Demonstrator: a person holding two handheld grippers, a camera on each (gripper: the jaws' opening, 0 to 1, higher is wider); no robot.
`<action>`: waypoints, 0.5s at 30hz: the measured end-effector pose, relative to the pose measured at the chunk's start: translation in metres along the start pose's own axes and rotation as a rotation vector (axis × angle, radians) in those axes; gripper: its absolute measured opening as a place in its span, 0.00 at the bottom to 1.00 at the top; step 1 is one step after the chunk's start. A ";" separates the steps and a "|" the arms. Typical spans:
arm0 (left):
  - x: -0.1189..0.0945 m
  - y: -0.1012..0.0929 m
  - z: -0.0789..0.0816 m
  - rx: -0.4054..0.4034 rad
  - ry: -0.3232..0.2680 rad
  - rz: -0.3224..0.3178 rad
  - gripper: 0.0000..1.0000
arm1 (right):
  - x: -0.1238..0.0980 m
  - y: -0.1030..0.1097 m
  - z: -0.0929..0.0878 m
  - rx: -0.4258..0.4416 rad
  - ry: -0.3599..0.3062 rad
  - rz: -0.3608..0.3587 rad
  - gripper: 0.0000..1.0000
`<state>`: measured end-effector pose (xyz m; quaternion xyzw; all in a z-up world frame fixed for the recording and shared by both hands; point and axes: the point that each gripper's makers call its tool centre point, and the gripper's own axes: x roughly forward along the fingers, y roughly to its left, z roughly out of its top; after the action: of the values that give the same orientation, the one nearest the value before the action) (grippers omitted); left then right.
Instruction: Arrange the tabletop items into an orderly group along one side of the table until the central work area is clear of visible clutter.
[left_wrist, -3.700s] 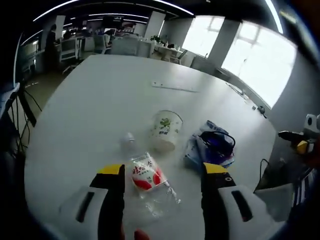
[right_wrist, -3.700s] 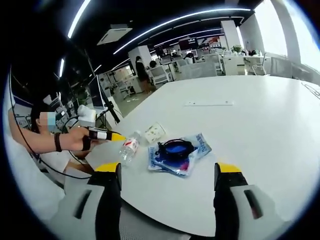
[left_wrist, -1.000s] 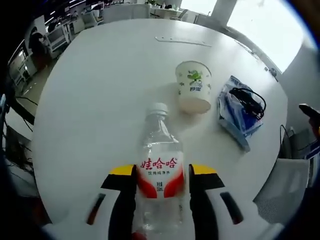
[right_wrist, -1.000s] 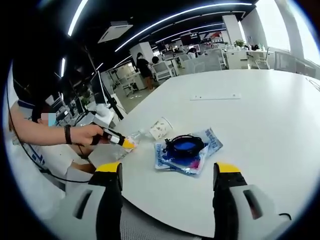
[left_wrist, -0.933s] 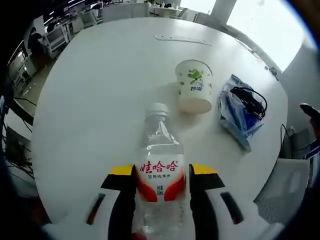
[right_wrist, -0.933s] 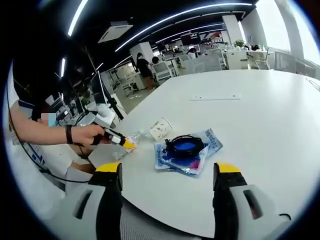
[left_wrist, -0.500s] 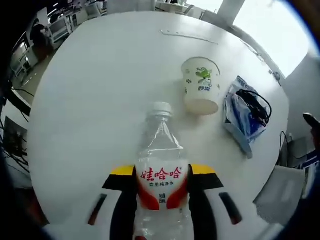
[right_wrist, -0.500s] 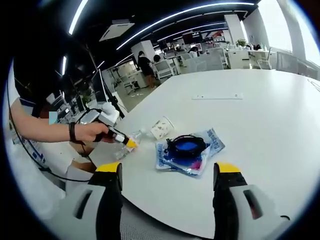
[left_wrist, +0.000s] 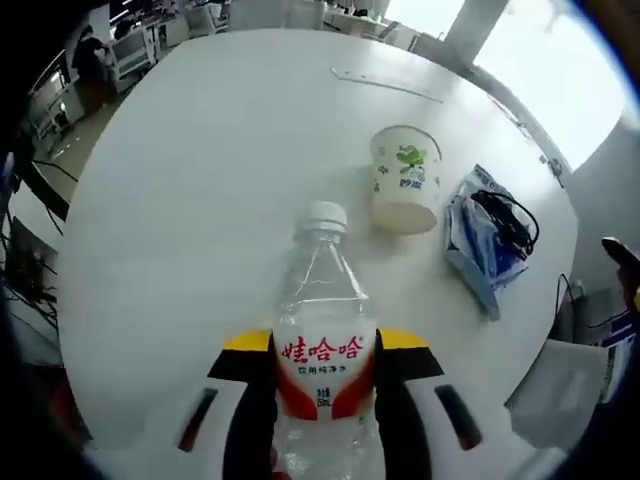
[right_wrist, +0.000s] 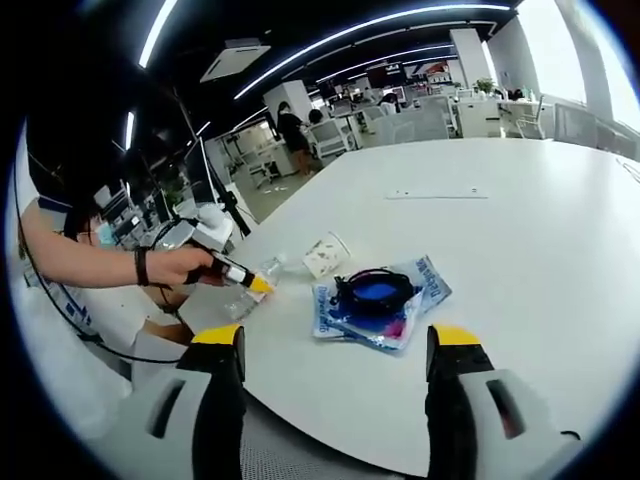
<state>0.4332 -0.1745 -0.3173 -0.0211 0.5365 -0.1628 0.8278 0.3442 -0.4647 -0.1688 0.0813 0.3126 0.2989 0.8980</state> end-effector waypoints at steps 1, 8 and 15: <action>-0.002 0.001 0.000 0.002 -0.006 0.004 0.36 | 0.000 0.000 0.000 0.000 0.000 0.001 0.73; -0.014 0.005 0.008 -0.016 -0.062 0.029 0.36 | 0.001 0.003 -0.002 0.001 -0.010 0.012 0.74; -0.026 0.011 0.021 -0.021 -0.114 0.057 0.36 | 0.004 0.007 -0.004 -0.001 -0.012 0.028 0.73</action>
<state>0.4448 -0.1597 -0.2883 -0.0234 0.4905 -0.1320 0.8611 0.3407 -0.4568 -0.1716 0.0869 0.3057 0.3111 0.8957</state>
